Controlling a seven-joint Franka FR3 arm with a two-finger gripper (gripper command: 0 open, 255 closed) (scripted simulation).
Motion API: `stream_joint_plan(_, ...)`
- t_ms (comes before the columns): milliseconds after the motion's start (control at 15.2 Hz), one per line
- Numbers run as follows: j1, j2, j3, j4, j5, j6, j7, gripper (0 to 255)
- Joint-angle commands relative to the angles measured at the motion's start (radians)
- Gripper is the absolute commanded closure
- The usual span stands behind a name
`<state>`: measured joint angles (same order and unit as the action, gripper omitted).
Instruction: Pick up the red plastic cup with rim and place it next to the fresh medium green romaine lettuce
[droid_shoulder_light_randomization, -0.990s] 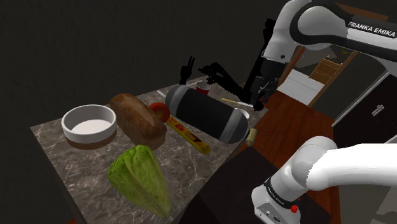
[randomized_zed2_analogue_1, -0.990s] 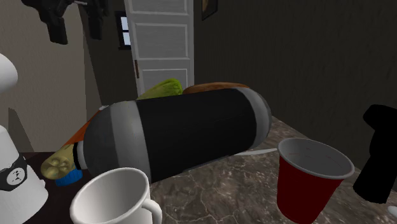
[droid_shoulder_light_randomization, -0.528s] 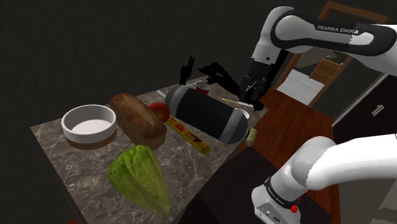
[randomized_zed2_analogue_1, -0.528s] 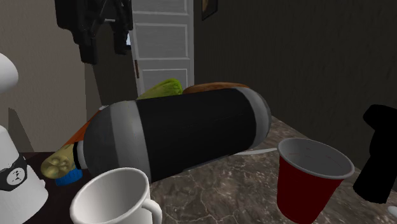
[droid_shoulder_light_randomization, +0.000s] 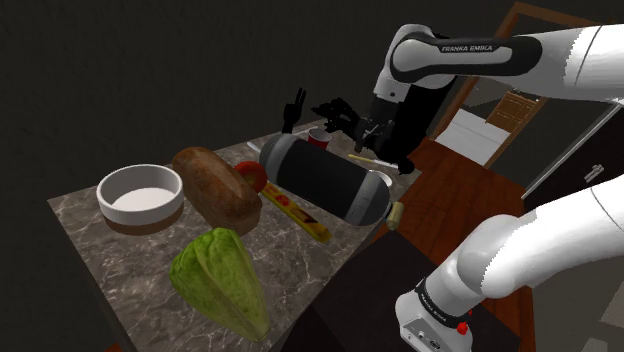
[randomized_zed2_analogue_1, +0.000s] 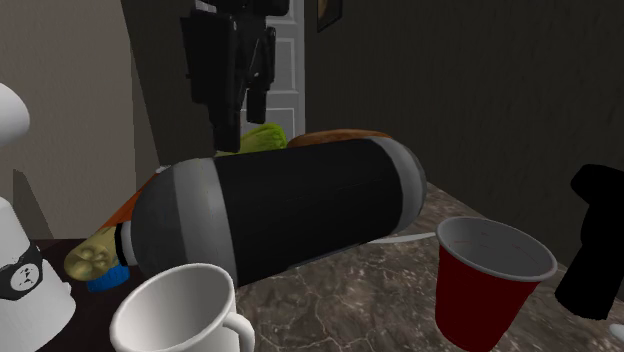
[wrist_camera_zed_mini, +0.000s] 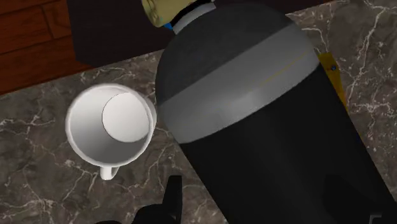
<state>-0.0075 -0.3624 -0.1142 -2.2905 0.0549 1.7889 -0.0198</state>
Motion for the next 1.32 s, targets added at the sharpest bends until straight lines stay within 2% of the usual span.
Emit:
stream_joint_plan(0,-0.003,0.08,-0.012,0.046,0.001,0.045,-0.017,0)
stream_joint_plan(660,-0.028,0.429,-0.056,0.311,0.038,0.18,-0.095,0)
stream_joint_plan(1188,-0.072,0.721,-0.068,0.622,0.09,0.201,-0.145,0)
stream_joint_plan(1254,-0.074,0.729,-0.067,0.631,0.091,0.2,-0.146,0)
